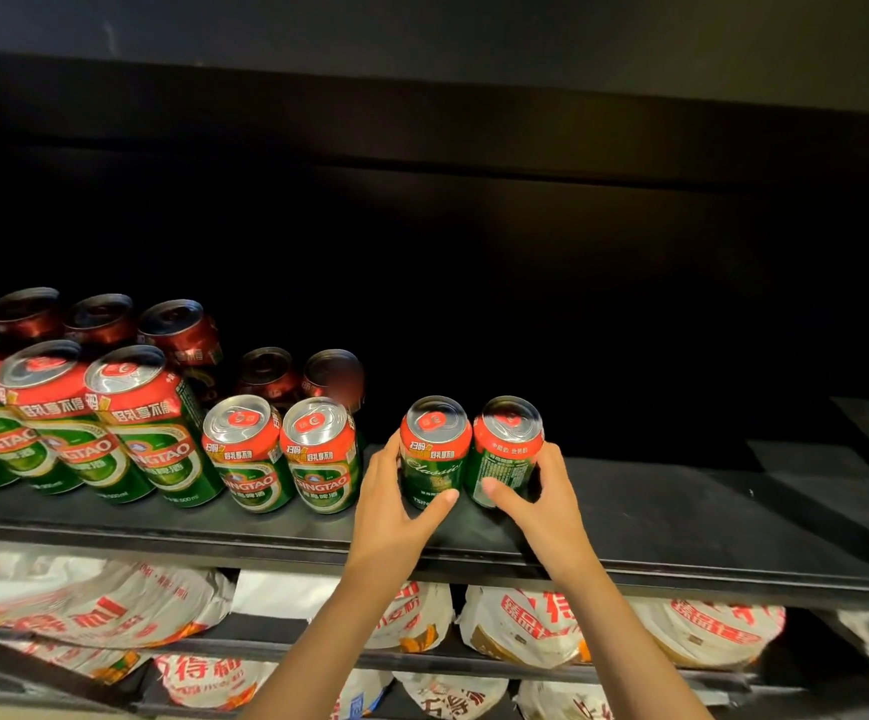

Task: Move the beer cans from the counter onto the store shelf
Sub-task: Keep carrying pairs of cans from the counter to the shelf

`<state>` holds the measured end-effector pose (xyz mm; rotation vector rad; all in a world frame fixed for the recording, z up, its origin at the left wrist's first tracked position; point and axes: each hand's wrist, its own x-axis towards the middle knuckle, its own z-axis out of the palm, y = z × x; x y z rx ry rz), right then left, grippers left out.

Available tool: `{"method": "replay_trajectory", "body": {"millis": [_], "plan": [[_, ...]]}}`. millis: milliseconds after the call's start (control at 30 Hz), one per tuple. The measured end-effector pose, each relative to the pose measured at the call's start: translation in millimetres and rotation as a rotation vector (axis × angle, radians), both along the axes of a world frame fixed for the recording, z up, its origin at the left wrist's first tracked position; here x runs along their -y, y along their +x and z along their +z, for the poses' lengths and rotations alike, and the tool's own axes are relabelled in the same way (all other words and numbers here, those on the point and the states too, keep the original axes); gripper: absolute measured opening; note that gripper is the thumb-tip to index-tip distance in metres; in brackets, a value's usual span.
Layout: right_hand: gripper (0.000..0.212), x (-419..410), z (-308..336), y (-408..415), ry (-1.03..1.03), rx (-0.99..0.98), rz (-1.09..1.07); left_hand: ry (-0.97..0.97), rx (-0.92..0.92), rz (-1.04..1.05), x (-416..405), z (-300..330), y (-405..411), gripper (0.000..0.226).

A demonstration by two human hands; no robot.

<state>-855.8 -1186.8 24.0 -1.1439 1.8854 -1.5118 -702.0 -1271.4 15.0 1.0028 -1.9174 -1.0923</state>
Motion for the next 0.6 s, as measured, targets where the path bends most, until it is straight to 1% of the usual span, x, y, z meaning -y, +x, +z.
{"method": "replay_trajectory", "body": {"millis": [67,167,300,367,500,600], "plan": [[0.050,-0.4,0.2,-0.9,0.000,0.008,0.017,-0.016,0.017,-0.014,-0.3,-0.5,0.9,0.069],[0.053,-0.2,2.0,-0.2,-0.008,0.047,0.020,0.017,0.003,-0.029,-0.7,-0.6,1.6,0.066],[0.072,0.3,1.5,2.3,-0.014,0.066,-0.008,0.038,-0.029,-0.005,-0.3,-0.9,1.5,0.065],[0.071,0.0,0.9,2.5,0.007,0.051,-0.010,0.035,-0.028,0.001,0.8,-2.6,0.9,0.066],[0.060,-0.2,0.2,0.2,0.022,0.056,0.026,-0.034,0.004,-0.035,1.6,-3.4,1.6,0.063],[0.061,0.2,0.1,0.3,0.003,0.062,0.019,-0.003,-0.007,-0.052,0.9,-2.2,2.3,0.062]]}}
